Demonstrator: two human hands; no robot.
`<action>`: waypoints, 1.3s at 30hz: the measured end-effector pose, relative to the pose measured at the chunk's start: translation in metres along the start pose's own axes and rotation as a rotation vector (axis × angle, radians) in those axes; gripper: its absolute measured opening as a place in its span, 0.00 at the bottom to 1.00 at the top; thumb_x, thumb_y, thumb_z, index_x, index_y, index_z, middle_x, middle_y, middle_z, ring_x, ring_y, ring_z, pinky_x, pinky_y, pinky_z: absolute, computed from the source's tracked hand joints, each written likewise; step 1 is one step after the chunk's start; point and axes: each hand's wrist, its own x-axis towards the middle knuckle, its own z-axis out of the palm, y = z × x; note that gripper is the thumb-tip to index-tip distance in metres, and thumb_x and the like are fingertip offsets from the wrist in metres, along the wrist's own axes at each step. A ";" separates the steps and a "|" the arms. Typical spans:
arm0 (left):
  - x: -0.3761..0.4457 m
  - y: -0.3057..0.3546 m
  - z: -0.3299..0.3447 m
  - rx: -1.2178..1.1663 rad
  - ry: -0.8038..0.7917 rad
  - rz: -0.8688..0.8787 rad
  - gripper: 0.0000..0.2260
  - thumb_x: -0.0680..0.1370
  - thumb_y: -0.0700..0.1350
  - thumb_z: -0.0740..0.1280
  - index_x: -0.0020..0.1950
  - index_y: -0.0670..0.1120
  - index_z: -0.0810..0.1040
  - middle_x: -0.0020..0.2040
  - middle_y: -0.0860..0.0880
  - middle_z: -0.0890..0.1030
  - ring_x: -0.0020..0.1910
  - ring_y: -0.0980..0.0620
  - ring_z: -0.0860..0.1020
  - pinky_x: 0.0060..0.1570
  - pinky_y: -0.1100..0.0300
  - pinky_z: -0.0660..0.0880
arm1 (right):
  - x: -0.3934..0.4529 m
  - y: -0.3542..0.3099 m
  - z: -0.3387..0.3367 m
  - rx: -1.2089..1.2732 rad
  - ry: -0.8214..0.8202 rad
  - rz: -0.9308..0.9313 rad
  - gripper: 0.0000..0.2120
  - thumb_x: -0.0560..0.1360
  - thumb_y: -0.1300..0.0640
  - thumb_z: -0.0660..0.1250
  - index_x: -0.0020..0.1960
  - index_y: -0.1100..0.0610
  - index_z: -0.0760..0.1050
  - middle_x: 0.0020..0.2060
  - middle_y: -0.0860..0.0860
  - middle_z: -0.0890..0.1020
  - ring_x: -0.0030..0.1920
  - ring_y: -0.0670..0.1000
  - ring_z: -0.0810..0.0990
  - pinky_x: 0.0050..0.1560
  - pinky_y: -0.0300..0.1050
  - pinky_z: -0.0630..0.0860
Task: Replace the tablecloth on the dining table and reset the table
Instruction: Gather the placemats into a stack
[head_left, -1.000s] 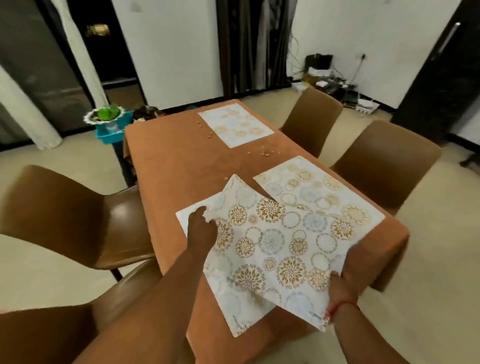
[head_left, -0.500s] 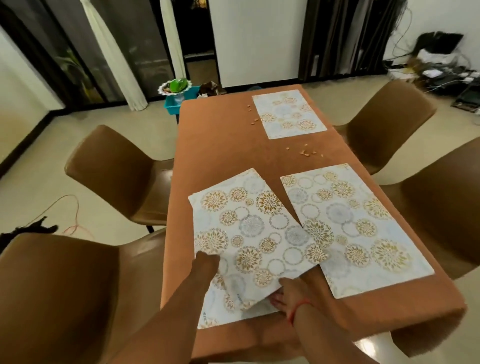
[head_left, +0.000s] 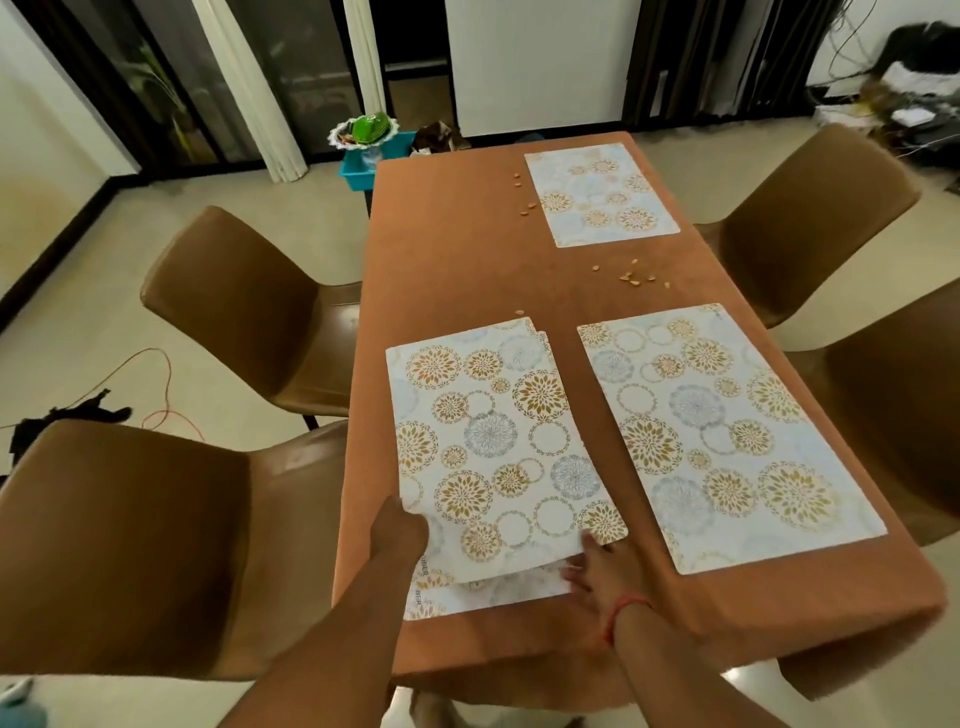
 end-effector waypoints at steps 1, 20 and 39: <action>0.002 -0.003 -0.003 -0.010 0.003 -0.028 0.12 0.81 0.36 0.58 0.63 0.37 0.74 0.61 0.39 0.78 0.60 0.39 0.76 0.65 0.48 0.72 | 0.007 -0.001 -0.006 -0.103 0.142 -0.087 0.15 0.82 0.52 0.62 0.49 0.65 0.77 0.36 0.60 0.83 0.32 0.55 0.81 0.32 0.44 0.77; 0.023 -0.004 -0.025 0.152 -0.162 0.077 0.17 0.82 0.49 0.64 0.65 0.39 0.74 0.61 0.41 0.80 0.57 0.42 0.79 0.55 0.51 0.78 | 0.013 -0.020 0.012 -0.741 0.357 -0.280 0.26 0.80 0.55 0.64 0.75 0.61 0.64 0.71 0.59 0.71 0.65 0.61 0.76 0.63 0.56 0.76; -0.024 0.104 0.101 -0.158 -0.130 0.335 0.15 0.82 0.39 0.62 0.69 0.40 0.73 0.64 0.44 0.78 0.63 0.43 0.75 0.68 0.50 0.70 | 0.025 -0.096 -0.102 -0.384 0.445 -0.404 0.17 0.77 0.69 0.56 0.59 0.55 0.73 0.48 0.55 0.81 0.39 0.48 0.76 0.34 0.42 0.68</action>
